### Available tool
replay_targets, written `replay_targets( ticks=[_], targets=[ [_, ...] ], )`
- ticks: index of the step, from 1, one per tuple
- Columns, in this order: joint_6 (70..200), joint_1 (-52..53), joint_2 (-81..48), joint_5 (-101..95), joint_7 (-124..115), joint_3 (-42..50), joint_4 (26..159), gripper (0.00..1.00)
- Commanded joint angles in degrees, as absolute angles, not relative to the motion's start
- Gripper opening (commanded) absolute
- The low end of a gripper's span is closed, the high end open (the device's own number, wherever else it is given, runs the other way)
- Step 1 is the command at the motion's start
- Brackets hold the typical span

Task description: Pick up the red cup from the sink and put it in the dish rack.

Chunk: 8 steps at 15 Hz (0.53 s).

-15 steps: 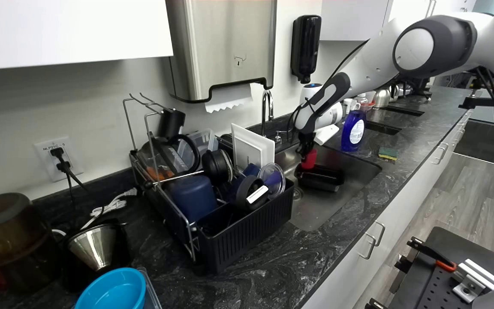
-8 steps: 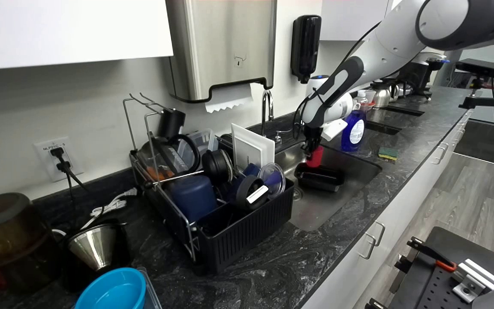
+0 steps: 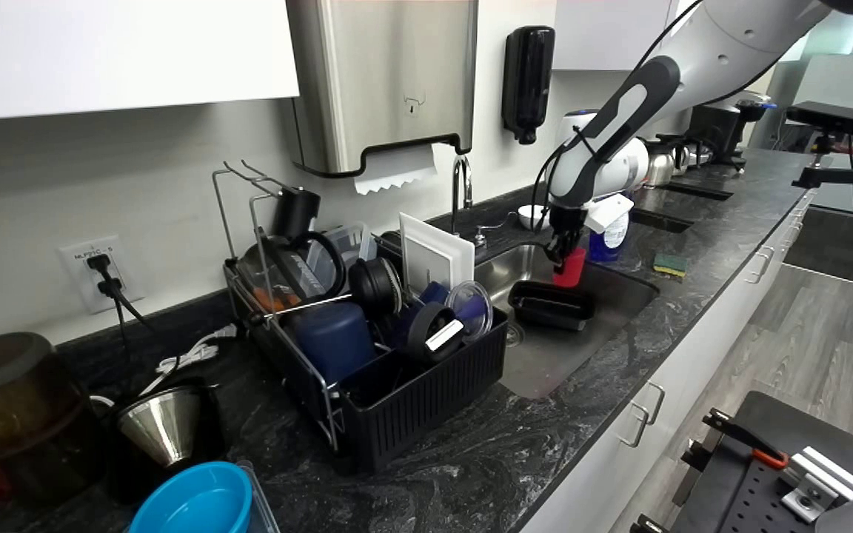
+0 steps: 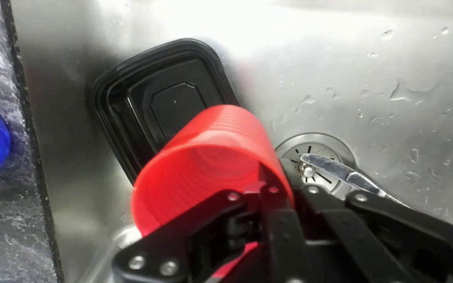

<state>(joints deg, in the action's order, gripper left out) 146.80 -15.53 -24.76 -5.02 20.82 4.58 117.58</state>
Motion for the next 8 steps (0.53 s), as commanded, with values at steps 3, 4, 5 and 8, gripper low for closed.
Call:
replay_targets(
  ticks=[3, 4, 5, 8],
  targets=[
    [146.77, -15.20, -23.95, -4.81, 20.93, 4.89, 118.55, 0.04],
    [146.80, -15.20, -23.96, -4.81, 20.93, 4.89, 118.57, 0.04],
    [146.82, -15.20, -23.96, -4.81, 20.93, 4.89, 118.58, 0.04],
    [146.85, -15.20, -23.96, -4.81, 20.93, 4.89, 118.58, 0.04]
  ],
)
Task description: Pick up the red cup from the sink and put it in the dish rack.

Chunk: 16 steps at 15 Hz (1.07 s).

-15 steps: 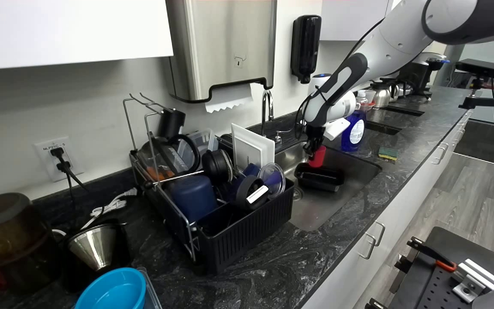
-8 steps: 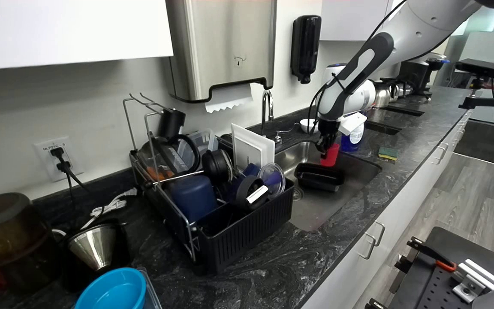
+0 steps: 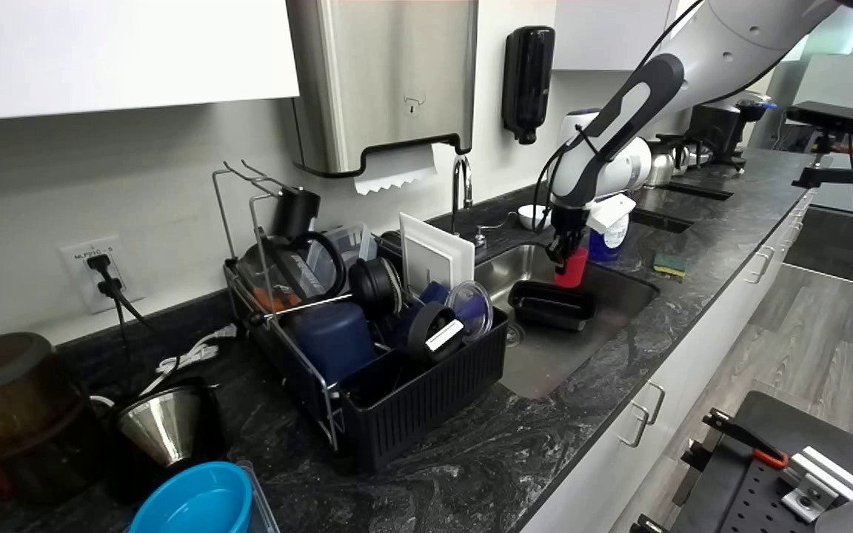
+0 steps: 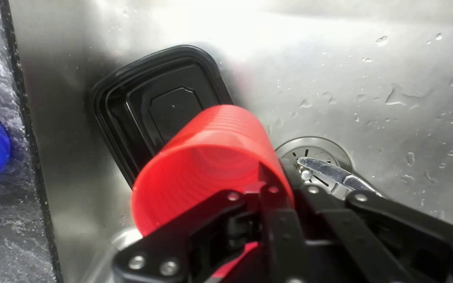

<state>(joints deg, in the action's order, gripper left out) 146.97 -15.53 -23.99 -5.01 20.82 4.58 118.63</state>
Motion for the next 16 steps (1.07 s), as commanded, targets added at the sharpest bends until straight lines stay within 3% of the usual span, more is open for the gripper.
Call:
replay_targets(
  ticks=[1, 16],
  targets=[
    [146.66, -15.02, -23.02, -5.05, 20.85, 4.95, 119.21, 0.01],
    [140.18, -10.75, 7.89, -3.12, 28.82, 6.70, 139.27, 0.01]
  ],
)
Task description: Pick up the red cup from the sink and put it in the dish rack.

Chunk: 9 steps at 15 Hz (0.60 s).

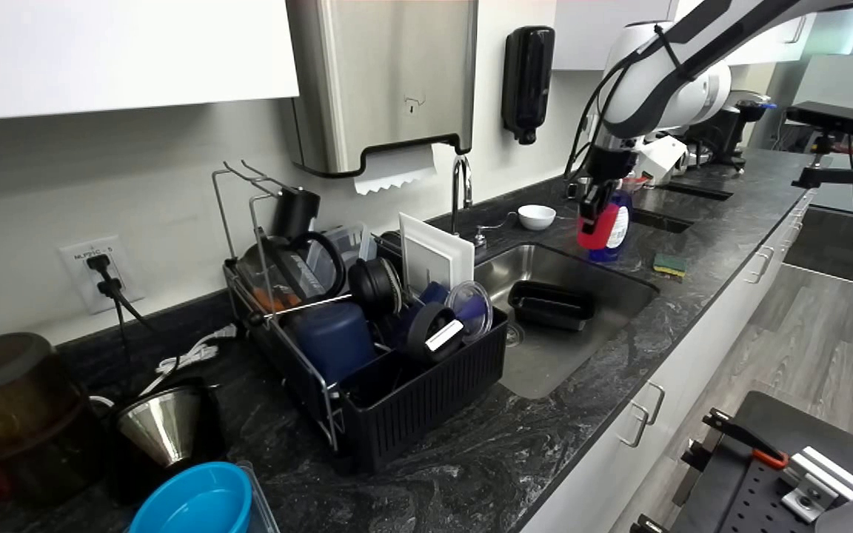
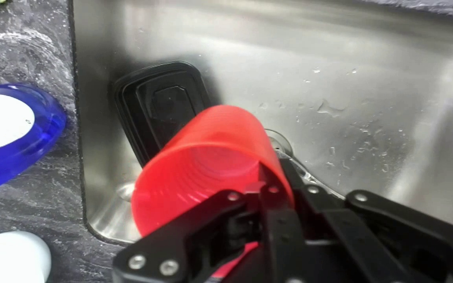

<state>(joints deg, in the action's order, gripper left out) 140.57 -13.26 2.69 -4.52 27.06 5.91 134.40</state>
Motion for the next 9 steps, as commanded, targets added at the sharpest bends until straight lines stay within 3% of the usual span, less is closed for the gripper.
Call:
replay_targets(
  ticks=[1, 9],
  targets=[
    [140.33, -9.42, 9.69, -2.44, 28.75, 6.59, 141.18, 0.01],
    [140.22, 0.84, 18.90, 5.21, 36.55, 8.84, 148.41, 0.01]
  ],
)
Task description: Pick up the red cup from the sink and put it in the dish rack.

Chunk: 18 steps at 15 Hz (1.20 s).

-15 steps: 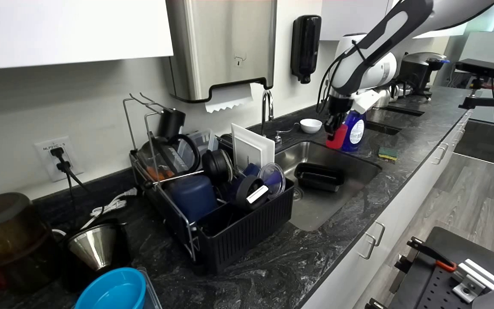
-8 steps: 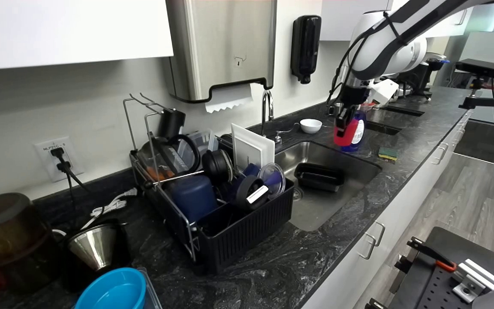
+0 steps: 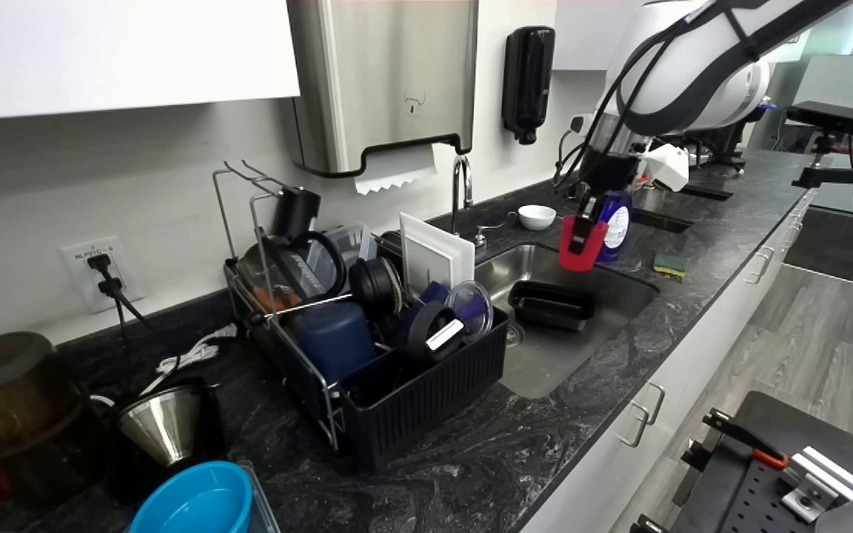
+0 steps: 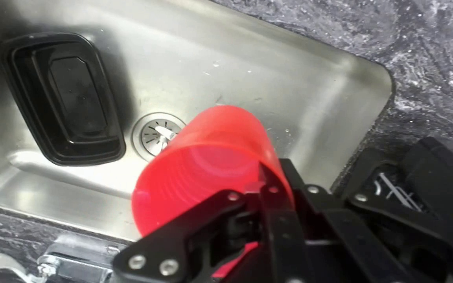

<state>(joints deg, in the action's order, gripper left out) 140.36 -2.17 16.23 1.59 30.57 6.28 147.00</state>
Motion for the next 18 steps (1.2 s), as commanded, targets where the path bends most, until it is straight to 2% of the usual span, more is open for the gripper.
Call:
replay_targets(
  ticks=[1, 9, 18],
  targets=[
    [140.19, 1.82, 19.47, 6.67, 38.31, 9.40, 148.46, 0.01],
    [138.86, 7.47, 20.76, 16.37, 51.91, 12.54, 146.85, 0.01],
    [136.28, 9.36, 20.93, 21.97, 59.89, 12.16, 145.68, 0.01]
  ],
)
